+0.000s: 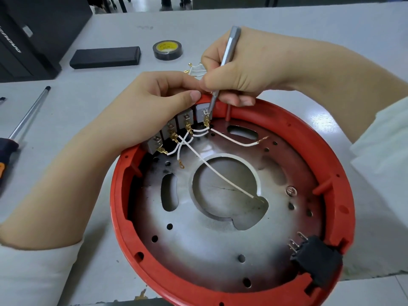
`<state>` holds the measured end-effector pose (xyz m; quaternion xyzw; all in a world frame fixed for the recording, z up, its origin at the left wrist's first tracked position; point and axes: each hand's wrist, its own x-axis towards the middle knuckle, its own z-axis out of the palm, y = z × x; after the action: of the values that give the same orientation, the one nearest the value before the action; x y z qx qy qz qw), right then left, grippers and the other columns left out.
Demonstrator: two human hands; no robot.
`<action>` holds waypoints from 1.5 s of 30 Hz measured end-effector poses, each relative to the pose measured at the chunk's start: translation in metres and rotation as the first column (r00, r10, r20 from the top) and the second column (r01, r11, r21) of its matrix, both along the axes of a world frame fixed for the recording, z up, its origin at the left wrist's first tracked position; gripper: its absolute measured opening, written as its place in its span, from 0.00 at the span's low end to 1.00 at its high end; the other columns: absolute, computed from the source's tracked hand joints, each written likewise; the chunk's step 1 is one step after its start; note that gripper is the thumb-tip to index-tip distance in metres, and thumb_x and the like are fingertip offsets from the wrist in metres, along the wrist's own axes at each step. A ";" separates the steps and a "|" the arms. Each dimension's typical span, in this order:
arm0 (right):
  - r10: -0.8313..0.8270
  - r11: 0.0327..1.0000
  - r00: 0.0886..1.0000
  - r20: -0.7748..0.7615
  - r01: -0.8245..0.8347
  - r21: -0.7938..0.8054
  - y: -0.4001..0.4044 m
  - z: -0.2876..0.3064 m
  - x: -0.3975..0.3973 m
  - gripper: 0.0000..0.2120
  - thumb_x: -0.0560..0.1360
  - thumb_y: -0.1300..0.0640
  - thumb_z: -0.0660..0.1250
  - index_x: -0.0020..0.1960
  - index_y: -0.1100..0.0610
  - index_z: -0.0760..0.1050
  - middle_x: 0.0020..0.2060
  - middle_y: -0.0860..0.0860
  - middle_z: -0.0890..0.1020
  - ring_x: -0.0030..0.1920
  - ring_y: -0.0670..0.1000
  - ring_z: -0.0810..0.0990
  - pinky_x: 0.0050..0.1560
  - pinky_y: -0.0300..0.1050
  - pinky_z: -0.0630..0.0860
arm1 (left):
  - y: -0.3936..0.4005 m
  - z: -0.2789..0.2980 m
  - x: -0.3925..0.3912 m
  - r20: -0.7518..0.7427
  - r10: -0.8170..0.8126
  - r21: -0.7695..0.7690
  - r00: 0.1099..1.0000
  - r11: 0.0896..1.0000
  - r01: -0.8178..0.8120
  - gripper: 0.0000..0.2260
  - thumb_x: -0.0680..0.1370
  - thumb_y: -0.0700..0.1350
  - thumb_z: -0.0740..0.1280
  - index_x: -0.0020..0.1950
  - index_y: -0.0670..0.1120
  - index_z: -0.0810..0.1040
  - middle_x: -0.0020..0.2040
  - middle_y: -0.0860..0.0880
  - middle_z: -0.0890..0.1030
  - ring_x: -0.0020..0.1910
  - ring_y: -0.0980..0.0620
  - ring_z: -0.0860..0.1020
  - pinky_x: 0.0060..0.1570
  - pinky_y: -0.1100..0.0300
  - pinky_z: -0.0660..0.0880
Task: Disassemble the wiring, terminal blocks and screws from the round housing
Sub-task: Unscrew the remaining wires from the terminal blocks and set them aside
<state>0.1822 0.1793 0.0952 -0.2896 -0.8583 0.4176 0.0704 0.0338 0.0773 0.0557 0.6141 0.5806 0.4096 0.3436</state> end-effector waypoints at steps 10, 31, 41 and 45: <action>-0.046 0.998 0.992 -0.117 0.041 -0.048 -0.010 0.001 0.015 0.13 0.72 0.56 0.73 0.35 0.58 0.72 0.25 0.54 0.80 0.20 0.47 0.75 0.19 0.34 0.65 | -0.002 0.002 0.002 0.013 0.033 -0.020 0.999 0.999 -0.032 0.08 0.80 0.42 0.64 0.49 0.52 0.81 0.45 0.55 0.85 0.45 0.61 0.80 0.52 0.67 0.74; -0.175 0.941 0.896 -0.408 0.274 0.197 -0.025 -0.030 0.015 0.22 0.81 0.51 0.58 0.35 0.65 0.69 0.20 0.53 0.74 0.18 0.44 0.70 0.24 0.31 0.64 | -0.002 0.003 0.003 0.001 0.074 -0.041 0.997 0.996 -0.074 0.08 0.80 0.40 0.64 0.56 0.46 0.81 0.49 0.51 0.85 0.50 0.59 0.82 0.55 0.68 0.75; -0.168 0.932 0.897 -0.409 0.280 0.232 -0.022 -0.030 0.012 0.20 0.78 0.51 0.65 0.32 0.60 0.69 0.20 0.47 0.71 0.21 0.43 0.70 0.27 0.31 0.64 | -0.001 0.002 0.002 0.017 0.049 -0.029 0.999 0.998 -0.049 0.08 0.80 0.40 0.64 0.54 0.48 0.81 0.47 0.56 0.85 0.49 0.63 0.81 0.52 0.72 0.73; -0.154 0.918 0.901 -0.406 0.282 0.278 -0.024 -0.029 0.013 0.19 0.77 0.51 0.66 0.35 0.64 0.73 0.23 0.52 0.73 0.24 0.43 0.70 0.29 0.31 0.64 | -0.001 0.002 0.002 0.004 0.054 -0.024 0.999 0.998 -0.054 0.08 0.80 0.40 0.64 0.54 0.48 0.81 0.49 0.54 0.85 0.51 0.60 0.82 0.56 0.68 0.74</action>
<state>0.1950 0.1555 0.0657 -0.2838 -0.8479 0.3048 0.3280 0.0360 0.0762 0.0580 0.5932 0.6009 0.4133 0.3409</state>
